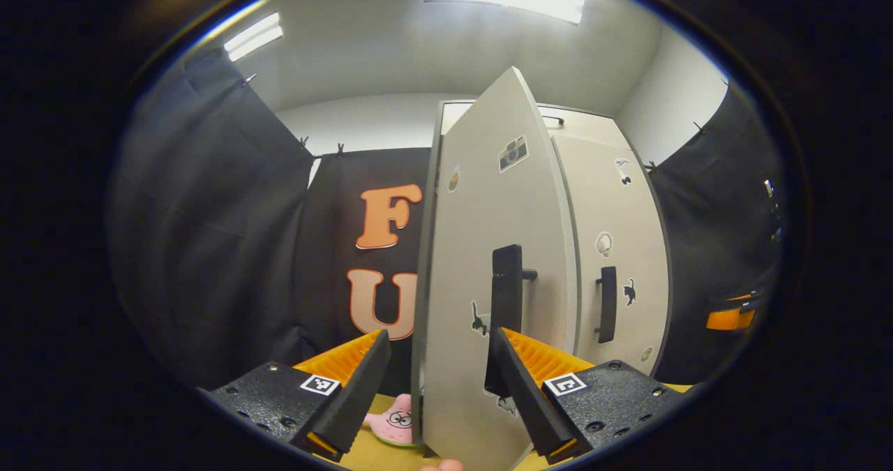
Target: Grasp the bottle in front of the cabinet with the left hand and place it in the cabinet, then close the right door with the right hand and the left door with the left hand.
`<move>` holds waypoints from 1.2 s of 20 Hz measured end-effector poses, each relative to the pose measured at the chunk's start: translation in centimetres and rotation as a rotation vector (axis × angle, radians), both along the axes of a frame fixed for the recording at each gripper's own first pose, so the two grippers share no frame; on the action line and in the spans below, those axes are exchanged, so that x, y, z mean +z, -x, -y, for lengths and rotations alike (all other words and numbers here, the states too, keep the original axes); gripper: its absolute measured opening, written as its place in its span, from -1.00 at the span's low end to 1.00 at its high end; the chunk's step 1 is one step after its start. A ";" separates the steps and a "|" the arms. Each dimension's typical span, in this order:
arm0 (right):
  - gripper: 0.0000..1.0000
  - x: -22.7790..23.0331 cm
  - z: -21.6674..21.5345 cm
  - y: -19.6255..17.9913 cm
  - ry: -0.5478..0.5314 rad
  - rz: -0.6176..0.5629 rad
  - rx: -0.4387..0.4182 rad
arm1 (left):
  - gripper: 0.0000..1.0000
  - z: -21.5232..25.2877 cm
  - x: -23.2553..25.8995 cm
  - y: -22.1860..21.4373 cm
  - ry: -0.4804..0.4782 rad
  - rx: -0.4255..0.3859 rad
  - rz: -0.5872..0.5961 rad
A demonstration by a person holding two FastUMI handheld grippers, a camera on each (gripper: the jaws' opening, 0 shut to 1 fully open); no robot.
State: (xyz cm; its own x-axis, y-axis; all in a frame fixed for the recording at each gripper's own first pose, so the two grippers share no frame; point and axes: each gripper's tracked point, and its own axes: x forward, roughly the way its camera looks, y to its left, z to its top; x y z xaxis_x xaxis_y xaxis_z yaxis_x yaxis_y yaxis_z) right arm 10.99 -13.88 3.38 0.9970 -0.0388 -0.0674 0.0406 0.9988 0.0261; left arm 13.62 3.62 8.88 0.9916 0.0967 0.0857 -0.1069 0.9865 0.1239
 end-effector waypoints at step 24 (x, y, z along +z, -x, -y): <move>0.95 0.5 7.2 4.2 0.007 -0.011 -0.197 | 0.82 8.7 -8.0 -12.1 0.125 -0.145 -0.129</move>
